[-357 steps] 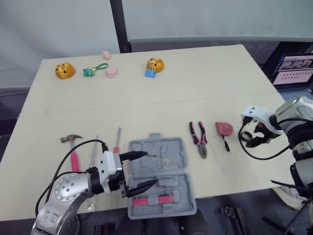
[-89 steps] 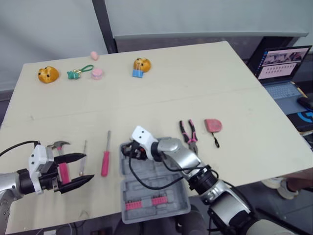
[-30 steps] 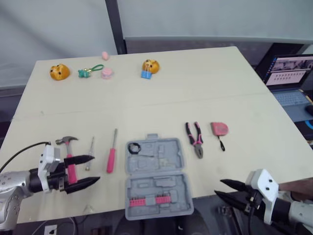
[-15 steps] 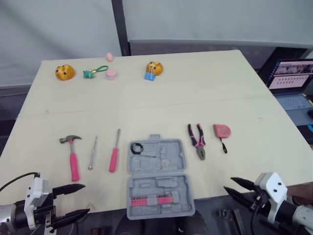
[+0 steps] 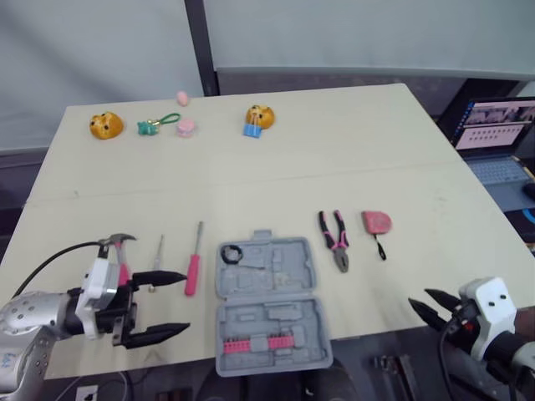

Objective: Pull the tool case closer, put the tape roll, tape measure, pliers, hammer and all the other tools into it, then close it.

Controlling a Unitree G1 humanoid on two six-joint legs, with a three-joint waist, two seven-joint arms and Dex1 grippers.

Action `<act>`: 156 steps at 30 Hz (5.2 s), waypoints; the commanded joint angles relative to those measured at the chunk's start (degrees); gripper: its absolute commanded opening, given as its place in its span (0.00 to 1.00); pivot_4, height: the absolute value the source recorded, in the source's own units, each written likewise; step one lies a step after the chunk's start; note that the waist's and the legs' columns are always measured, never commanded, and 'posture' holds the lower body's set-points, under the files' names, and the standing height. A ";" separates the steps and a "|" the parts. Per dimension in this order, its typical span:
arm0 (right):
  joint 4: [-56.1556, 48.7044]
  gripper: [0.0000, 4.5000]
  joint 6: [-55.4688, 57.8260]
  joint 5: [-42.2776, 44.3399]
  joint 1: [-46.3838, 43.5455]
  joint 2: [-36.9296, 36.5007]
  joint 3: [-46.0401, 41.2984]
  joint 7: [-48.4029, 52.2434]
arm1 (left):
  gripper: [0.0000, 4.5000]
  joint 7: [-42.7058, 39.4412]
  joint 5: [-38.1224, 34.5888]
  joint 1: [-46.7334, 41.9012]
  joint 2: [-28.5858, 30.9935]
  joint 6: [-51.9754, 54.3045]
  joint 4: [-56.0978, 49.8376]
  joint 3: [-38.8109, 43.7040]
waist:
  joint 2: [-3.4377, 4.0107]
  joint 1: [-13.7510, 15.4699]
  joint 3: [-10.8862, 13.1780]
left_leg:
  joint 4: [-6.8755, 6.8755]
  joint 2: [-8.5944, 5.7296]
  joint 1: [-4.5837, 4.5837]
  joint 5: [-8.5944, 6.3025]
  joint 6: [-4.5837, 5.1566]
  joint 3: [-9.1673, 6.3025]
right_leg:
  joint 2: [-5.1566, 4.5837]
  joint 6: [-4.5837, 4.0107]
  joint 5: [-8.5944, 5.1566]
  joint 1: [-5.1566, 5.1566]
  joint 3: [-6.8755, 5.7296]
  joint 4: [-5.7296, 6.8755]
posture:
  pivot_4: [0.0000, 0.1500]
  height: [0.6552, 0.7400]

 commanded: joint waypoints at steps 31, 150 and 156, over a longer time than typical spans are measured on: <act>29.14 0.99 24.24 -4.09 -45.21 -1.45 20.49 -15.39 | 1.00 8.29 0.25 -6.31 -1.83 3.25 -7.13 -7.10 | 0.20 -0.99 0.12 | 0.01 -0.02 -0.20 0.01 0.00 0.45 | 0.02 0.04 0.02 -0.10 -0.05 -0.08 | 1.00 1.00; -11.57 0.22 52.40 -3.18 -19.85 10.95 11.88 -17.90 | 1.00 3.85 2.32 -6.04 -2.26 -1.07 -2.28 -11.31 | 0.32 -0.88 0.19 | -0.17 0.01 -0.39 -0.01 -0.01 -0.18 | 0.08 0.10 0.05 -0.13 -0.16 -0.46 | 1.00 1.00; -16.66 0.84 56.92 4.63 -20.64 1.31 1.92 -9.29 | 1.00 2.06 1.39 -5.70 -0.83 -1.05 -1.66 -9.39 | 0.51 -0.78 0.30 | -0.17 -0.01 -0.42 -0.02 0.02 -0.17 | 0.07 0.11 0.06 -0.13 -0.15 -0.51 | 1.00 1.00</act>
